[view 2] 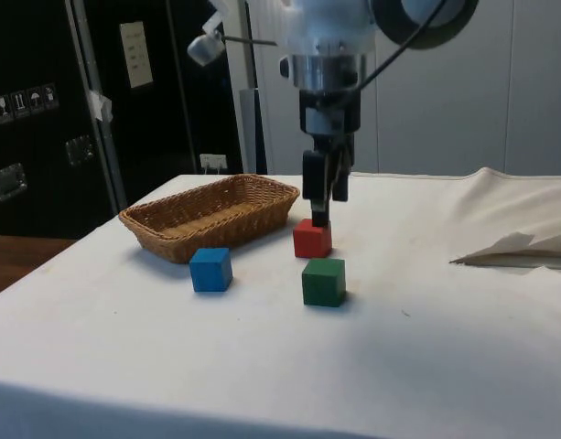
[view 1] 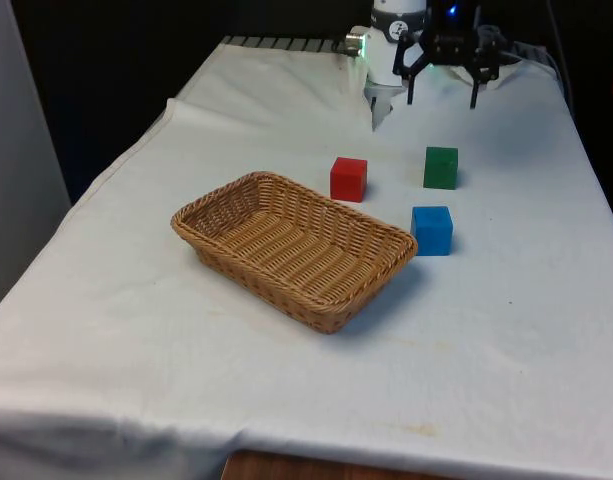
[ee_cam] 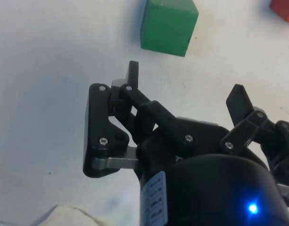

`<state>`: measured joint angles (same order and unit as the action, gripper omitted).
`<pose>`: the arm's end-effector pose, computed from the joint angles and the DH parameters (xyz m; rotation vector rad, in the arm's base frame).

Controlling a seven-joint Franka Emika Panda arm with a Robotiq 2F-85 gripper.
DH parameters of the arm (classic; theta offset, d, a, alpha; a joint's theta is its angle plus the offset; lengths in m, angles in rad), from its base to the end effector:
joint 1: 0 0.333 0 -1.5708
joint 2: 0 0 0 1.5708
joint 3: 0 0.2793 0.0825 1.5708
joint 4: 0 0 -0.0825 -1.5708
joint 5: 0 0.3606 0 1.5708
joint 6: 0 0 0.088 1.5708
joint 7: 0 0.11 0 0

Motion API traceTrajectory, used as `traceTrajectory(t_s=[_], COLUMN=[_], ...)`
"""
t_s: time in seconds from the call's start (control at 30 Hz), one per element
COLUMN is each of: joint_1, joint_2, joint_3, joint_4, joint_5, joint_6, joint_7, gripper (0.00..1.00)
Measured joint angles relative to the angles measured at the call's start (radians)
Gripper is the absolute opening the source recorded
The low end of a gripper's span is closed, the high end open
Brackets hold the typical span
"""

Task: Pick up exactly two blocks and place them into the basket.

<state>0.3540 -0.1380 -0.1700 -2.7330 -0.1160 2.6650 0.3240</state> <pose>0.3886 0.0782 0.2515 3.1239 -0.0593 0.1177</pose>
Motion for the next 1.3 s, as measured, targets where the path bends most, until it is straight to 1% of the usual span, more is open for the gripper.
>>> traceTrajectory(t_s=[0.07, 0.1, 0.27, 0.3, 0.37, 0.47, 0.5, 0.53, 0.6, 0.83, 0.87, 0.97, 1.03, 1.2, 1.3], joint_1=[0.000, -0.001, -0.001, -0.001, -0.002, -0.003, -0.003, -0.003, -0.004, -0.004, -0.004, -0.004, -0.004, -0.004, -0.004], joint_2=[0.000, 0.019, 0.073, 0.097, 0.109, 0.145, 0.166, 0.166, 0.193, 0.243, 0.262, 0.292, 0.302, 0.350, 0.361], joint_3=[0.000, -0.003, -0.010, -0.011, -0.011, -0.011, -0.011, -0.011, -0.011, -0.011, -0.010, -0.009, -0.008, -0.007, -0.007], joint_4=[0.000, -0.004, -0.009, -0.008, -0.008, -0.006, -0.005, -0.005, -0.005, -0.004, -0.002, 0.004, 0.006, 0.010, 0.010], joint_5=[0.000, 0.000, 0.002, 0.004, 0.005, 0.012, 0.014, 0.014, 0.016, 0.022, 0.027, 0.033, 0.034, 0.035, 0.035], joint_6=[0.000, 0.026, 0.093, 0.120, 0.132, 0.171, 0.196, 0.196, 0.228, 0.285, 0.303, 0.327, 0.336, 0.390, 0.406], joint_7=[0.000, -0.001, -0.001, -0.001, -0.001, -0.002, -0.002, -0.002, -0.002, 0.001, 0.001, 0.001, 0.001, 0.006, 0.006], gripper=[1.00, 1.00, 1.00, 1.00, 1.00, 1.00, 1.00, 1.00, 1.00, 1.00, 1.00, 1.00, 1.00, 1.00, 1.00])
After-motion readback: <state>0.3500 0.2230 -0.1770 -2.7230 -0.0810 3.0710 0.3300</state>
